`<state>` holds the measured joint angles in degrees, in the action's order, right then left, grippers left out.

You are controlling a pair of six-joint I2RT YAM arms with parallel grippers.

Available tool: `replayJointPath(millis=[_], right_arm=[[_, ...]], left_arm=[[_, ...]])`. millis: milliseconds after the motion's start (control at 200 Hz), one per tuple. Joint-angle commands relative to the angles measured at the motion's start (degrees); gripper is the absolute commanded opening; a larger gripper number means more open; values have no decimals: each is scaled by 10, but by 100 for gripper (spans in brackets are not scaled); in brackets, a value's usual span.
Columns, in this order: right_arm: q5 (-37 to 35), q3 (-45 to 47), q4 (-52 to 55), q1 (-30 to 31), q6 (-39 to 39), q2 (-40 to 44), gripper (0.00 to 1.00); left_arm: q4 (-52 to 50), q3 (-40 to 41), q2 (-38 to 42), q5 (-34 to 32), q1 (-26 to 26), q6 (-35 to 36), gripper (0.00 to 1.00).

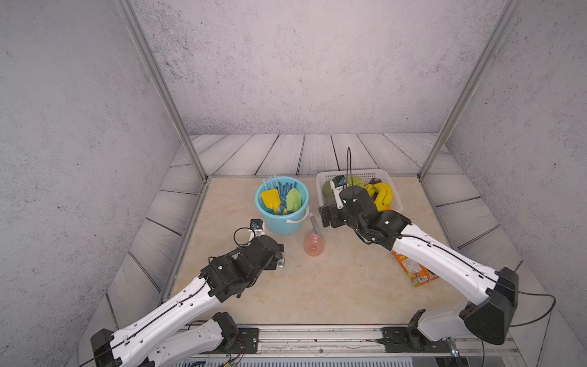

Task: Organize the gardening tools
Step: Adjust the gardening tool at the center of the board, then reset both arms

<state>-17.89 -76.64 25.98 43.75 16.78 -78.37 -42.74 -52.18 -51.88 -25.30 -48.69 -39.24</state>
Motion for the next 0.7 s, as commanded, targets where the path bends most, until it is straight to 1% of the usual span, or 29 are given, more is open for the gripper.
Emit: replayJointPath(millis=[0, 90, 130, 195, 305, 405, 485, 535, 626, 696], right_arm=[[-23, 33, 20, -51, 5, 49, 99], [-14, 69, 10, -113, 16, 84, 99], [-25, 89, -2, -138, 19, 101, 99], [-68, 130, -30, -170, 18, 125, 99], [-164, 222, -126, -201, -3, 163, 99], [-205, 297, -208, -234, -12, 182, 99], [-219, 329, -229, -266, -4, 178, 99], [-237, 352, -253, -279, -17, 169, 99], [-283, 401, -341, -289, -72, 142, 99], [-316, 417, -367, -299, -77, 109, 99]], left_arm=[[-9, -47, -25, 17, 43, 47, 99], [-13, -76, -49, 23, 90, 72, 99], [-13, -87, -61, 24, 111, 81, 99], [-9, -102, -80, 21, 143, 96, 99], [-8, -129, -114, 23, 200, 120, 99], [21, -131, -140, 21, 243, 158, 99], [57, -115, -159, 23, 274, 191, 99], [91, -95, -168, 17, 289, 215, 99], [179, -35, -172, -3, 314, 252, 99], [269, 28, -173, -28, 335, 274, 99]])
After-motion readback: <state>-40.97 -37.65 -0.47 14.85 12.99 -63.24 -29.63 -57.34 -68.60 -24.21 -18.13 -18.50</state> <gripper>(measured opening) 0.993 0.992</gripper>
